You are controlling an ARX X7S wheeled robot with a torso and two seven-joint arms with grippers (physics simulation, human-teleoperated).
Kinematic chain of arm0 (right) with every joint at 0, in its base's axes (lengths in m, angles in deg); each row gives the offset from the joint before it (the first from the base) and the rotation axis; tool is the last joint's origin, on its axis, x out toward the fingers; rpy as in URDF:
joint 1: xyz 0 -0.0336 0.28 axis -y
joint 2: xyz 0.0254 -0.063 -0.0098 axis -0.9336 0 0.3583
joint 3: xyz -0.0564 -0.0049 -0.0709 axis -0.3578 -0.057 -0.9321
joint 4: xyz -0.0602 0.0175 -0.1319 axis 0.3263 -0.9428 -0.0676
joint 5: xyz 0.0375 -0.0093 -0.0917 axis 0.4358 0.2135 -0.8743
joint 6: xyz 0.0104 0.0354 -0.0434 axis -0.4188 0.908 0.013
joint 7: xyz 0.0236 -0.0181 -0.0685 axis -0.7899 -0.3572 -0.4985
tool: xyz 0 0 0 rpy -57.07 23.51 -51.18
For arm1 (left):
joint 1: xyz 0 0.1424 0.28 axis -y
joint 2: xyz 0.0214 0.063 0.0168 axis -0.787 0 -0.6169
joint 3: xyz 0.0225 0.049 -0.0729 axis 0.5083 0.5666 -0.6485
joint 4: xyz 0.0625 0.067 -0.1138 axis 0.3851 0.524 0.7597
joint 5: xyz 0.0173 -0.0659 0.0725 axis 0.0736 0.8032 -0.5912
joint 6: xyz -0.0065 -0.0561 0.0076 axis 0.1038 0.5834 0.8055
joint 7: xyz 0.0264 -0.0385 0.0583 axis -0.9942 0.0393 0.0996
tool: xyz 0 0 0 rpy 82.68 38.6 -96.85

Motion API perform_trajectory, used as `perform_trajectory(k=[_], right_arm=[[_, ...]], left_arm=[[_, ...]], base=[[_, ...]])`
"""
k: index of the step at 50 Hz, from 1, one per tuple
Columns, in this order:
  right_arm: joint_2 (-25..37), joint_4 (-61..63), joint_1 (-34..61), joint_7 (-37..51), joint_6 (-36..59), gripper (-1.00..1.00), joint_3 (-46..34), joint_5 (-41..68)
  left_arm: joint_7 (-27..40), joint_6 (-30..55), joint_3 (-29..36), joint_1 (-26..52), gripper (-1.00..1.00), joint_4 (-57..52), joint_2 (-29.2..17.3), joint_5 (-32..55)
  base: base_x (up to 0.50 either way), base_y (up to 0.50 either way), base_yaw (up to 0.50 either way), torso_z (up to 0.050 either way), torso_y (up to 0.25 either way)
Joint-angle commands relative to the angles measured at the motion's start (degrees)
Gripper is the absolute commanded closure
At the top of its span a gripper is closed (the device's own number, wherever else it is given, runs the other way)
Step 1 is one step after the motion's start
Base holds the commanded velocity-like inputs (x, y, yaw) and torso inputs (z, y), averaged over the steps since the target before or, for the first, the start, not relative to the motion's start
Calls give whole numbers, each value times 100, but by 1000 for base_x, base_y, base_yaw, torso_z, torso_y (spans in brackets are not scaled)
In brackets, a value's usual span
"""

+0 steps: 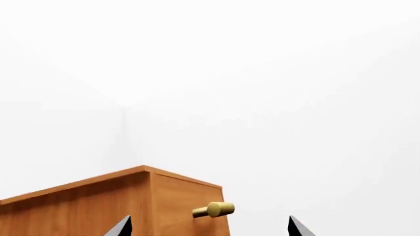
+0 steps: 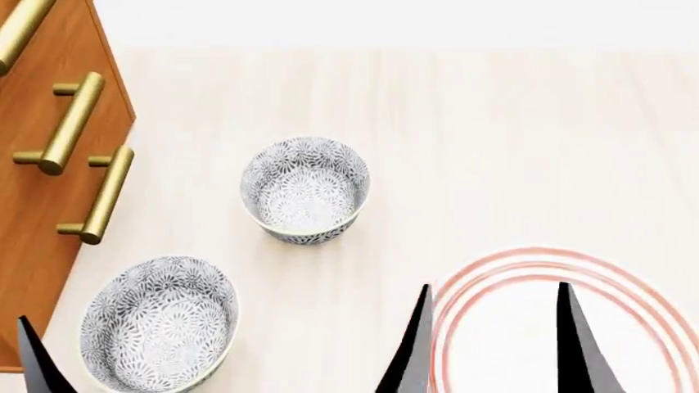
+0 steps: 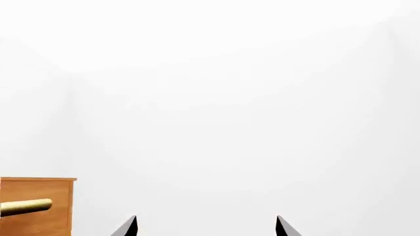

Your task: Pick up the bowl and put it in the front on the plate.

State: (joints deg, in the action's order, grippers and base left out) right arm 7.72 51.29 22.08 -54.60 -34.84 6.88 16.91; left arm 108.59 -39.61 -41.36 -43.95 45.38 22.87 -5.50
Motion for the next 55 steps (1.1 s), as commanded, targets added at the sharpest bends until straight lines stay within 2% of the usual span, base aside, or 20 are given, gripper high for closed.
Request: perform_trajectory(k=[1, 5, 12, 14, 25, 32, 38, 55], right_arm=[[63, 339, 1454, 145, 2982, -100, -49, -267], [-53, 22, 2555, -7, 4508, -100, -185, 134], [-311, -370, 3601, -59, 6148, -100, -61, 948], [-466, -886, 4079, -64, 6622, -100, 33, 1203], [-859, -2964, 5291, 73, 6983, -100, 110, 1333], [-1033, -3563, 5587, 409, 7219, -100, 198, 1642], [-1043, -3902, 5708, 735, 7184, -100, 99, 1951], [-1012, -3858, 5680, 1610, 7263, -100, -50, 2846]], left_arm=[[-10, 1, -8, -14, -100, 33, 2, 54], [-9, 18, 17, -3, -100, 82, -16, 100], [9, 28, 70, 2, -100, 162, -33, 117], [1, 51, 86, 7, -100, 176, -37, 125], [-13, 133, 152, 23, -100, 223, -66, 187], [-1, 173, 181, 39, -100, 262, -78, 219], [17, 182, 201, 56, -100, 283, -94, 238], [47, 210, 261, 52, -100, 264, -144, 257]], base=[[0, 0, 0, 0, 0], [0, 0, 0, 0, 0], [0, 0, 0, 0, 0], [0, 0, 0, 0, 0], [0, 0, 0, 0, 0], [0, 0, 0, 0, 0], [0, 0, 0, 0, 0], [0, 0, 0, 0, 0]])
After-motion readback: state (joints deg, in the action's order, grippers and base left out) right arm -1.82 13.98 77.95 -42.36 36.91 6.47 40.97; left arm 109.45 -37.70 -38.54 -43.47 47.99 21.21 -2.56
